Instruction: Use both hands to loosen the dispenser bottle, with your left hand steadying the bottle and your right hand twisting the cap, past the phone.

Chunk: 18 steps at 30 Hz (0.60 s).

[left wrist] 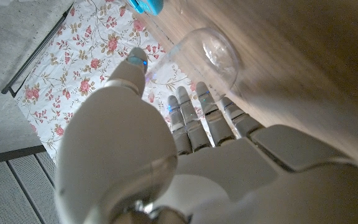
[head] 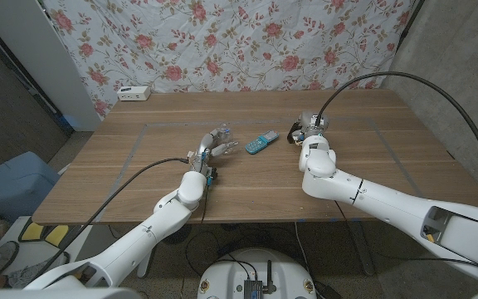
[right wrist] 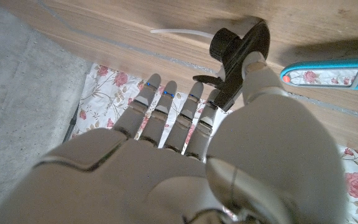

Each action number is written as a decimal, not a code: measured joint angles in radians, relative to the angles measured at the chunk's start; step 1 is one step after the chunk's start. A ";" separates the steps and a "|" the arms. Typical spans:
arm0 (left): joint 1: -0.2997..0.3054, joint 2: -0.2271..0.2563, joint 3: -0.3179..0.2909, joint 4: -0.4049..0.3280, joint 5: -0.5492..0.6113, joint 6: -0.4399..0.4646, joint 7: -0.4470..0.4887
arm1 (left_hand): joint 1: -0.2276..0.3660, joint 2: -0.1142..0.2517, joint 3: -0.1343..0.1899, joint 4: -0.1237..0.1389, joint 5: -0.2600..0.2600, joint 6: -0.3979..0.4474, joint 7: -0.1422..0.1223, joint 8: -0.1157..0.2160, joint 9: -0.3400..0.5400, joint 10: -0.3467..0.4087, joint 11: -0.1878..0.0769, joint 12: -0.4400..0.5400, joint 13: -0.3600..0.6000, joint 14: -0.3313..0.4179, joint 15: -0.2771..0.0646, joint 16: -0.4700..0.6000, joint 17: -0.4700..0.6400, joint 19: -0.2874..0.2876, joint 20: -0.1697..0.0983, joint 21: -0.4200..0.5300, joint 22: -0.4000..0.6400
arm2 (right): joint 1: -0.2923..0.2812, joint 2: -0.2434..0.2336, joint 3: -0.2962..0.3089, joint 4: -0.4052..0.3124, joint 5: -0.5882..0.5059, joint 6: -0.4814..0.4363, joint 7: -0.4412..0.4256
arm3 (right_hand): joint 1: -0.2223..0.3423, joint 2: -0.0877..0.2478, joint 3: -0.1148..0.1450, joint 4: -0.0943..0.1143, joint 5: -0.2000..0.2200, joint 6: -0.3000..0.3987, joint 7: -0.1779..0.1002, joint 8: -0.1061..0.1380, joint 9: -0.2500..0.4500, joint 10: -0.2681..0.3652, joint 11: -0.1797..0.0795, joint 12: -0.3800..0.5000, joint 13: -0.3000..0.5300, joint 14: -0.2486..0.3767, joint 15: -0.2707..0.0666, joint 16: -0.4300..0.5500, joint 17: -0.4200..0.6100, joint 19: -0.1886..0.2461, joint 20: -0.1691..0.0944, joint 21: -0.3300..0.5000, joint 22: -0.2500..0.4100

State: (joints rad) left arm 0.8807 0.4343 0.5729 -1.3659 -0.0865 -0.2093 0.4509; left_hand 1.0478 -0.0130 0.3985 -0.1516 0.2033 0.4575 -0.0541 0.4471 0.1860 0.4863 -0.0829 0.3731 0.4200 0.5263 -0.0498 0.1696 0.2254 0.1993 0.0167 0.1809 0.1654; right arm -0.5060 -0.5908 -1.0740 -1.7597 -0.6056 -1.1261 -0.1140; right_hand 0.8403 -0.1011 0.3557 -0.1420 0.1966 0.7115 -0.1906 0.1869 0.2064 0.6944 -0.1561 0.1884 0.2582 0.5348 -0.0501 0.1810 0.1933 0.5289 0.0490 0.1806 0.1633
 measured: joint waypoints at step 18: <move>-0.001 0.007 -0.001 0.003 -0.019 -0.002 -0.025 | -0.057 0.025 -0.034 0.000 -0.015 -0.083 -0.014 -0.090 0.000 -0.070 0.026 -0.077 -0.062 -0.113 0.005 0.001 -0.049 -0.020 0.012 0.000 0.000 | 0.028 -0.027 -0.014 -0.010 0.062 0.027 0.051 | -0.136 -0.057 -0.051 0.023 0.044 -0.297 0.078 -0.010 0.001 -0.332 0.074 -0.019 -0.034 -0.245 0.009 -0.004 -0.003 -0.087 0.010 0.000 0.000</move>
State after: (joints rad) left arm 0.8795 0.4411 0.5717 -1.3632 -0.1058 -0.2112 0.4261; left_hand 0.9904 0.0124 0.3645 -0.1520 0.1882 0.3743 -0.0677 0.3574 0.1862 0.4162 -0.0572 0.2957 0.3578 0.4134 -0.0449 0.1703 0.1766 0.1796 0.0285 0.1809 0.1653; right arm -0.4783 -0.6181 -1.0877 -1.7699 -0.5439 -1.0991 -0.0629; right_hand 0.7046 -0.1577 0.3044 -0.1190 0.2405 0.4142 -0.1129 0.1774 0.2073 0.3629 -0.0819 0.1694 0.2241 0.2895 -0.0410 0.1770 0.1905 0.4423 0.0591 0.1806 0.1633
